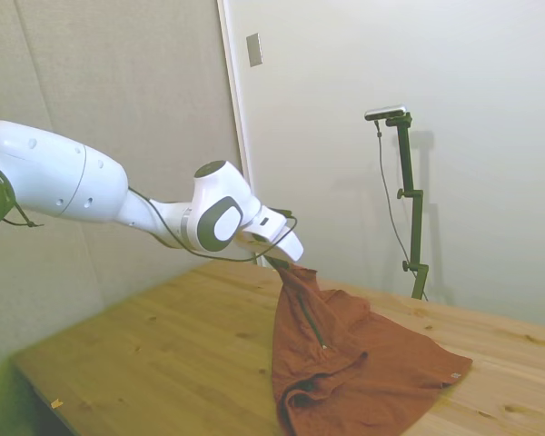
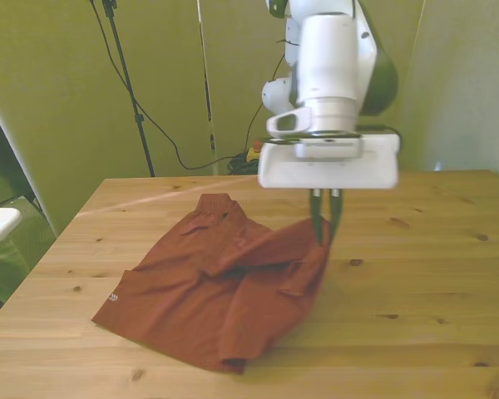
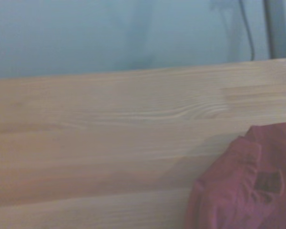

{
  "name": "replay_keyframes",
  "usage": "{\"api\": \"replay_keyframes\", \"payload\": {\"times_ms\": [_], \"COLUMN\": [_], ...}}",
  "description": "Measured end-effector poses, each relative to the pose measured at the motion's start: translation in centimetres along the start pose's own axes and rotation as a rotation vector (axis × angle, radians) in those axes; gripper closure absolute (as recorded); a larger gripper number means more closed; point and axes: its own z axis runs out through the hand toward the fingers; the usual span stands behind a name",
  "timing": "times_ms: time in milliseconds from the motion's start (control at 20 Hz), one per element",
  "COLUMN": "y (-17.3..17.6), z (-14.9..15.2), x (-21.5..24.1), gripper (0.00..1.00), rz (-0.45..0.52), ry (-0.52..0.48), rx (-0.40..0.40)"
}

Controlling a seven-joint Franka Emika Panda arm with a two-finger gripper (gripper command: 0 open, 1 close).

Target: Unfold the shorts

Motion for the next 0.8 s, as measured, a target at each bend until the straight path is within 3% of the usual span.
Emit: {"api": "replay_keyframes", "payload": {"times_ms": [300,800], "y": [-0.8,-3.4], "z": [4.6,2.7], "x": [-4.4,-3.6], "gripper": [0.00,0.00], "rz": [-0.073,-0.099], "ry": [-0.042,-0.059], "rx": [-0.056,-0.056]}}
